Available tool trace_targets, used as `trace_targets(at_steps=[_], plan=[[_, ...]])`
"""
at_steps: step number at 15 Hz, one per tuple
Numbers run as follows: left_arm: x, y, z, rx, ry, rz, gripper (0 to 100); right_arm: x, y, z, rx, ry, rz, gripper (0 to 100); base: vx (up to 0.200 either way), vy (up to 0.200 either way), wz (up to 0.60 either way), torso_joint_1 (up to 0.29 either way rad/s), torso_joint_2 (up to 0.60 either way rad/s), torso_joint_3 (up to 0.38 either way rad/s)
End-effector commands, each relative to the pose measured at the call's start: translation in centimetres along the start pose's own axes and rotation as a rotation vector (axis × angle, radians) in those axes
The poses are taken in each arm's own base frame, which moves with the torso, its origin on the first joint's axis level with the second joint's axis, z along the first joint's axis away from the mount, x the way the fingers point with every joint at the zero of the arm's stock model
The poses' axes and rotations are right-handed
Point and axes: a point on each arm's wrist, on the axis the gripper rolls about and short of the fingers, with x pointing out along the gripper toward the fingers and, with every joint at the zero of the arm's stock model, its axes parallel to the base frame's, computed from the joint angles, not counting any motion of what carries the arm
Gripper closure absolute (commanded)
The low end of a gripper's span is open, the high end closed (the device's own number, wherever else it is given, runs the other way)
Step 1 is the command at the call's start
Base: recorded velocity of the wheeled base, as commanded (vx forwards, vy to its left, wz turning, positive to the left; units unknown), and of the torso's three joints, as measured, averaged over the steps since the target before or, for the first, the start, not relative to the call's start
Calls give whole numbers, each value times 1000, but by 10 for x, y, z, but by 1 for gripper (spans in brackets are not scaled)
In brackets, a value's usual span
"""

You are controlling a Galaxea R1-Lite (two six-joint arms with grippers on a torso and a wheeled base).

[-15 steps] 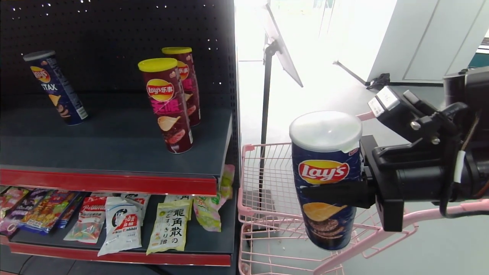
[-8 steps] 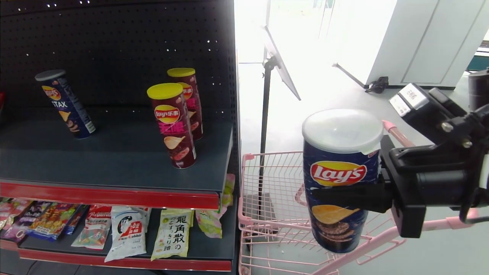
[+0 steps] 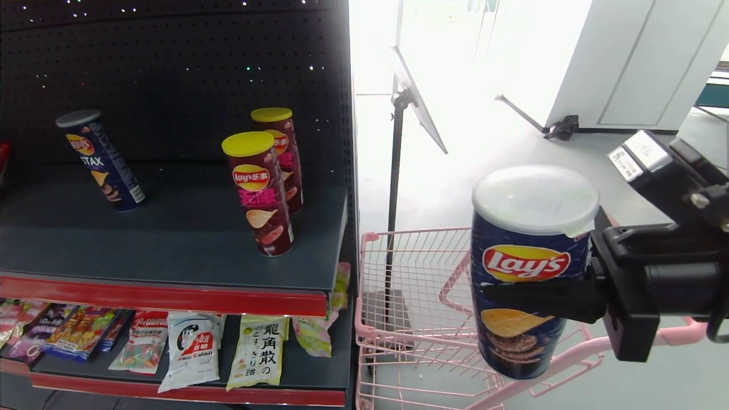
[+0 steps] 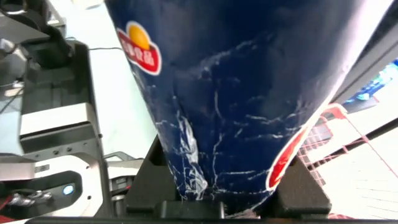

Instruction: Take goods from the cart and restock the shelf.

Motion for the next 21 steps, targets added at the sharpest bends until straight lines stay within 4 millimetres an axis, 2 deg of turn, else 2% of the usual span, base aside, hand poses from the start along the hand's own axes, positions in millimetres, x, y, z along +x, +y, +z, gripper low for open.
trace_targets(at_steps=[1, 6, 8, 10, 14, 21], plan=[[0, 0, 0, 0, 2, 0, 0, -6, 0, 0, -15, -16, -23, 100, 0, 0, 0, 0, 0, 0], [0, 0, 0, 0, 2, 0, 0, -33, 19, -11, -54, -35, -54, 100, 0, 0, 0, 0, 0, 0], [0, 0, 0, 0, 2, 0, 0, -36, 22, -11, -70, -38, -64, 100, 0, 0, 0, 0, 0, 0], [0, 0, 0, 0, 2, 0, 0, -43, 26, -12, -87, -23, -140, 100, 0, 0, 0, 0, 0, 0], [0, 0, 0, -18, 2, 0, 0, -42, 25, -14, -82, 8, -194, 100, 0, 0, 0, 0, 0, 0], [0, 0, 1, -57, -1, -2, 0, -33, 21, -19, -67, 49, -198, 100, 0, 200, 0, 7, 4, 0]])
